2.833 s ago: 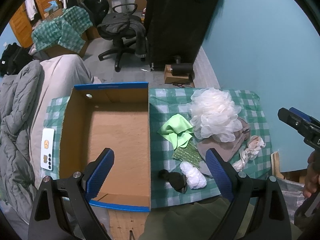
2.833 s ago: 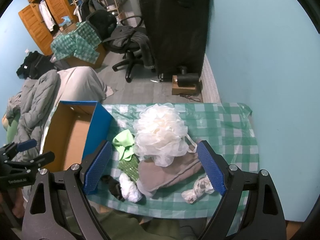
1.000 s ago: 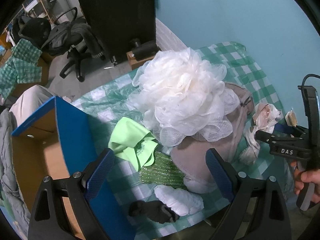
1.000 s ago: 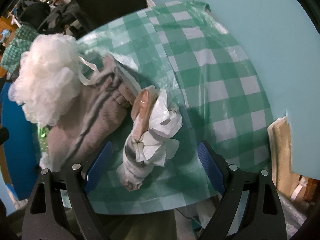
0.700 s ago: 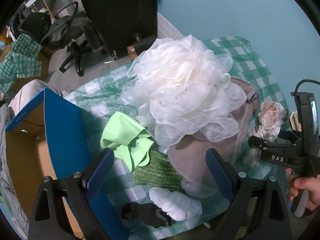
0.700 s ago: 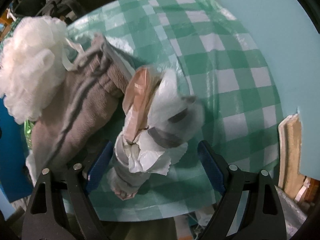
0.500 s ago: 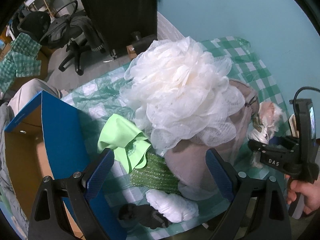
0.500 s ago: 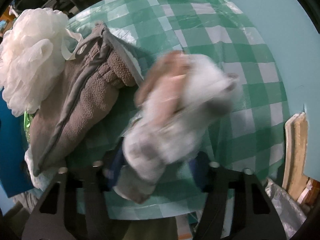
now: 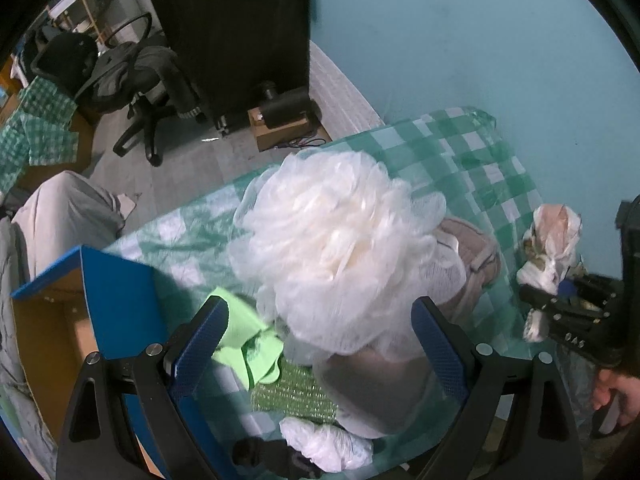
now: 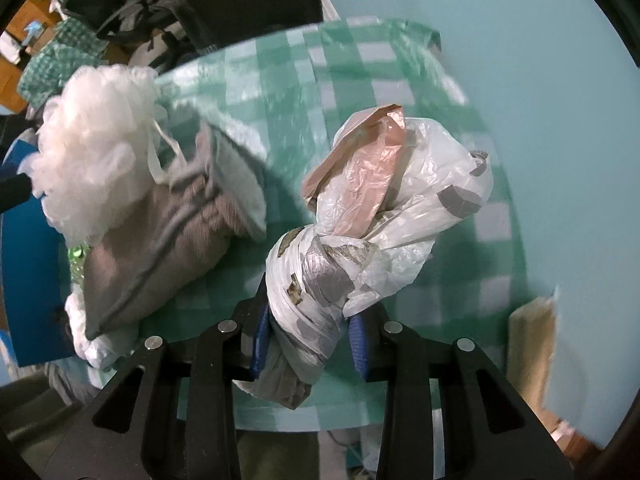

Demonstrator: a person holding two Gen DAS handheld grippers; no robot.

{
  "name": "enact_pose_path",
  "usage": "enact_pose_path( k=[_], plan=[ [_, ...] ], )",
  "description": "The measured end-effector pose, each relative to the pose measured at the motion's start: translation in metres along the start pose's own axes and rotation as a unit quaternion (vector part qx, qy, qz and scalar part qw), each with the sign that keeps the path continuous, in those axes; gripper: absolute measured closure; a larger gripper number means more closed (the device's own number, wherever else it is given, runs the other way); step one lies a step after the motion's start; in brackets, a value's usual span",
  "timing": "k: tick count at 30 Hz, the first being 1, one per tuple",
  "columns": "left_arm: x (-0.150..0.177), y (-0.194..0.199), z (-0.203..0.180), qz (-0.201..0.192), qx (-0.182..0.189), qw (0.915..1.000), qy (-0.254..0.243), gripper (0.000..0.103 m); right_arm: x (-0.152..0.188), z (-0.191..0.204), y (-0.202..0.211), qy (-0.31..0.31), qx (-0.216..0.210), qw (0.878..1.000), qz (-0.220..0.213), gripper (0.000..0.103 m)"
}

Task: Organize soft objects
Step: 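Grasp the white plastic bundle with the right tool while the left tool grasps the white bath puff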

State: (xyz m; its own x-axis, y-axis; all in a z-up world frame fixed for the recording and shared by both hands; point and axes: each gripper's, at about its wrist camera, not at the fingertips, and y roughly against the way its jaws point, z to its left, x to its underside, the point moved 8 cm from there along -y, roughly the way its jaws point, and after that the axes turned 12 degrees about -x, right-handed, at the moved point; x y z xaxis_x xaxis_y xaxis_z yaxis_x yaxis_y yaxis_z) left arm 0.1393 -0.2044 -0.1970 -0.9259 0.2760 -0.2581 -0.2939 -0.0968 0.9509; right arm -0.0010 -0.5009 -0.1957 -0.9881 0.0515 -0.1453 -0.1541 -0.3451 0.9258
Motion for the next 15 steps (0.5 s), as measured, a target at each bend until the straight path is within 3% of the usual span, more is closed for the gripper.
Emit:
enact_pose_path(
  k=[5,15],
  plan=[
    [-0.013,-0.004,-0.002,-0.001,0.005,1.0000,0.002,0.009,-0.023,0.009,0.002,0.029,-0.006,1.000,-0.011,0.071],
    [-0.028,-0.043,-0.011,0.060,0.016,0.9978,0.021,0.009,-0.062,0.026,-0.008,0.069,-0.012,0.997,-0.022,0.071]
  ],
)
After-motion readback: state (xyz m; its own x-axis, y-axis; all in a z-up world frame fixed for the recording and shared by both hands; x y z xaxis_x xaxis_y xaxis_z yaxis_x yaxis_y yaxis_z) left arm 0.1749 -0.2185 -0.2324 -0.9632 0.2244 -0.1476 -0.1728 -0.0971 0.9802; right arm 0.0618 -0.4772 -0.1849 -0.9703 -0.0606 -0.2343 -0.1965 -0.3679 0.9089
